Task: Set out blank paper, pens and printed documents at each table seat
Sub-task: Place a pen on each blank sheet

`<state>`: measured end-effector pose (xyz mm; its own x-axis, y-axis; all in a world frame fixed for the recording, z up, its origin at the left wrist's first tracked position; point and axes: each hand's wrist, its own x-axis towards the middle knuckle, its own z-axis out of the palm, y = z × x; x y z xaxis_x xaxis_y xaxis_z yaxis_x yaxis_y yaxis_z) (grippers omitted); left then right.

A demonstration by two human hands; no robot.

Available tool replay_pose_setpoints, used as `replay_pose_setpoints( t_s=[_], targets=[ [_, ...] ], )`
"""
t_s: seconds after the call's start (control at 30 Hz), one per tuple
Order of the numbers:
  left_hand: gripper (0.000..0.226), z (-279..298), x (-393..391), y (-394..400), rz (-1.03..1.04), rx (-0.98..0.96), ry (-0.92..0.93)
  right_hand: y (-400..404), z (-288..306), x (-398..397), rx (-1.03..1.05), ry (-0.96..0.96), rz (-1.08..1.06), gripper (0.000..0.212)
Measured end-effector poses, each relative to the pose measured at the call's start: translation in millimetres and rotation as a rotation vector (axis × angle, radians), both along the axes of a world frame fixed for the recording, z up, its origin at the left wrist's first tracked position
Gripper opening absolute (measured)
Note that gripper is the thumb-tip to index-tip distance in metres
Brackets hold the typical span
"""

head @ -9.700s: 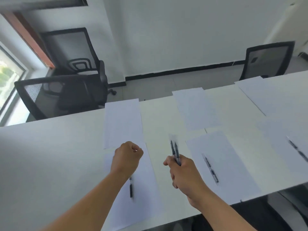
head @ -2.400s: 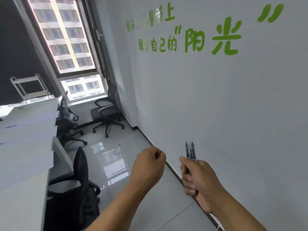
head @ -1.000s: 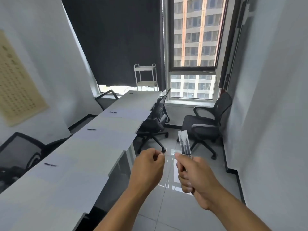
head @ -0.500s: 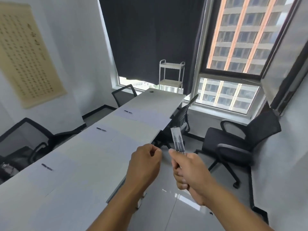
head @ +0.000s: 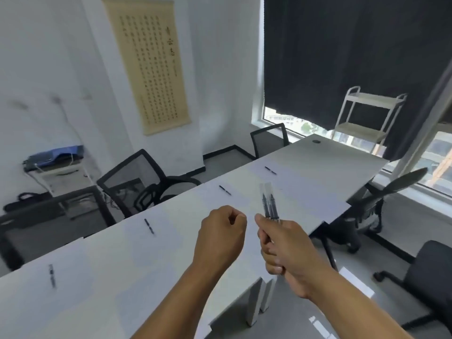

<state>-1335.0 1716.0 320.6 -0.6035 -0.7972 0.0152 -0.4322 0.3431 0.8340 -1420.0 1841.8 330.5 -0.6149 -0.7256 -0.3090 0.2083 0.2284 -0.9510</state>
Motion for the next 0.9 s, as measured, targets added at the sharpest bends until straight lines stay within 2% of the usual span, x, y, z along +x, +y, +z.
replay_pose_setpoints(
  t_s=[0.5,0.77,0.9],
  targets=[
    [0.023,-44,-56,-129,0.48,0.04,-0.108,-181,-63,-113,0.088,-0.164,0.453,0.042],
    [0.024,-89,-20,-145,0.664,0.155,-0.204,-225,-117,-93,0.204,-0.274,0.66,0.043],
    [0.022,-115,5,-147,0.724,0.233,-0.225,-233,-146,-70,0.274,-0.297,0.735,0.052]
  ],
)
